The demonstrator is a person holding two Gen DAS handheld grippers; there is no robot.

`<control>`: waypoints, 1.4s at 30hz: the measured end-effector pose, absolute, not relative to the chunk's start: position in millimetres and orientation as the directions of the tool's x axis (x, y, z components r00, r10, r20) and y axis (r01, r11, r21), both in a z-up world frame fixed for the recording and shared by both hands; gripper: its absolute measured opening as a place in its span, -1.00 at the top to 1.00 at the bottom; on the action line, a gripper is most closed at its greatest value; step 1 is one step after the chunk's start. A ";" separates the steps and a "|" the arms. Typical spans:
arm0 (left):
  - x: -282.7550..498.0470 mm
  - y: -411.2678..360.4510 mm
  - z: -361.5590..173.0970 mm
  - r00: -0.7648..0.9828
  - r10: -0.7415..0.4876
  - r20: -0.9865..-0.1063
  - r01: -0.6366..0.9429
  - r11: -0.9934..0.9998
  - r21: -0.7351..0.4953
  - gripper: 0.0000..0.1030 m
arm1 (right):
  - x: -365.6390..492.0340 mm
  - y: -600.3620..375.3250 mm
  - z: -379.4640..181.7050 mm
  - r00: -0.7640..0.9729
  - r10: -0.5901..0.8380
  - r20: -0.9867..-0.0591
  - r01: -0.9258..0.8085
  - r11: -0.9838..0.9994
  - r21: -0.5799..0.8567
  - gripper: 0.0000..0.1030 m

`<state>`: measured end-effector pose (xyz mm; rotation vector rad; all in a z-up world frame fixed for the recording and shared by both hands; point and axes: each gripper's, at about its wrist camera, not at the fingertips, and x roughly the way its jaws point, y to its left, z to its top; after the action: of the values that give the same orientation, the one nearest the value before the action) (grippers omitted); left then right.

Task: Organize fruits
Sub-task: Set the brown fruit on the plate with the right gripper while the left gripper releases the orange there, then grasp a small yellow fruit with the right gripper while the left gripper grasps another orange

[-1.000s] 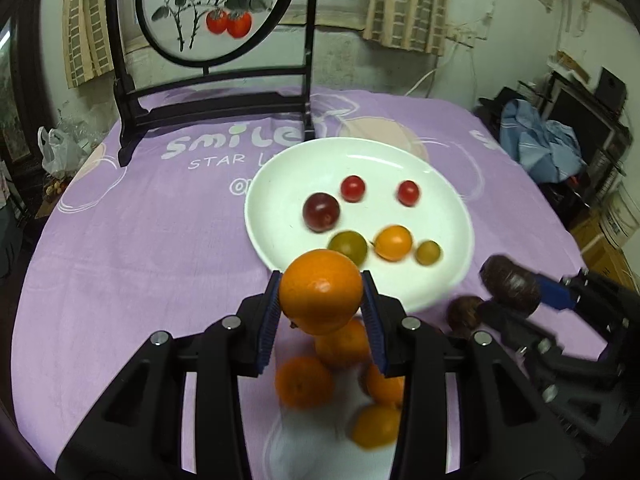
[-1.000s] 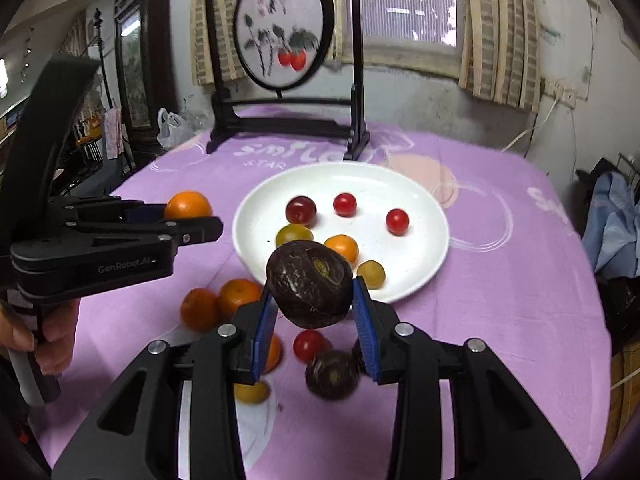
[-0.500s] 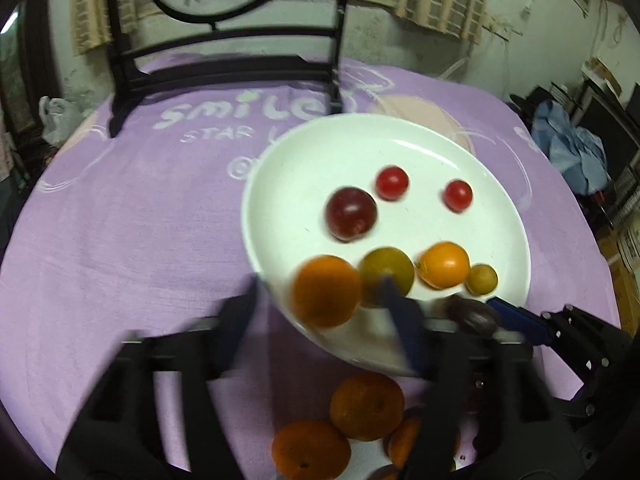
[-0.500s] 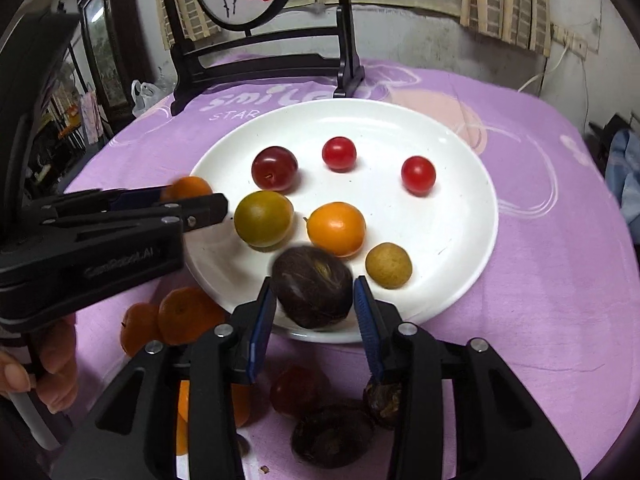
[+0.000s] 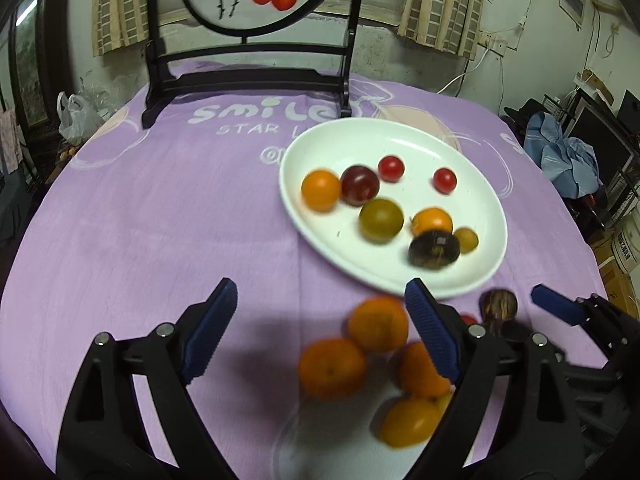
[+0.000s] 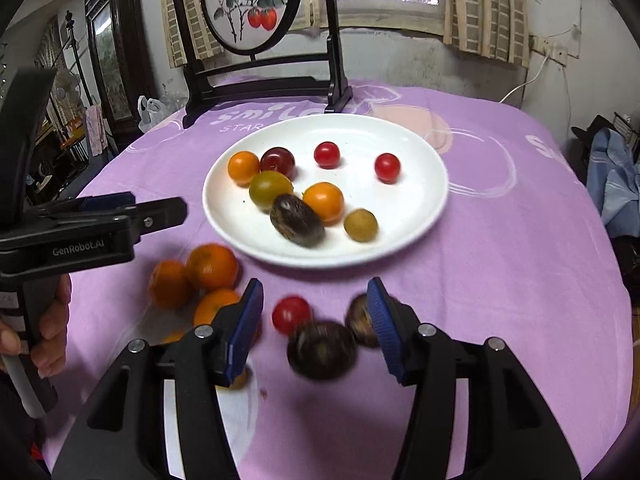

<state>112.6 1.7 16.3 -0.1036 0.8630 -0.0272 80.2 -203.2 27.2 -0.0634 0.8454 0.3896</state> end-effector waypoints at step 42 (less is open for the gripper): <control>45.0 -0.2 -18.8 0.618 -0.113 -0.778 0.083 0.993 -0.078 -0.75 | 28.2 -173.2 -1.1 0.547 0.345 -0.763 -0.464 0.883 0.066 0.46</control>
<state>45.0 -0.2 -18.8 -0.0355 0.8977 -0.1129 28.2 -173.2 -1.1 -0.1501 0.8683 0.4813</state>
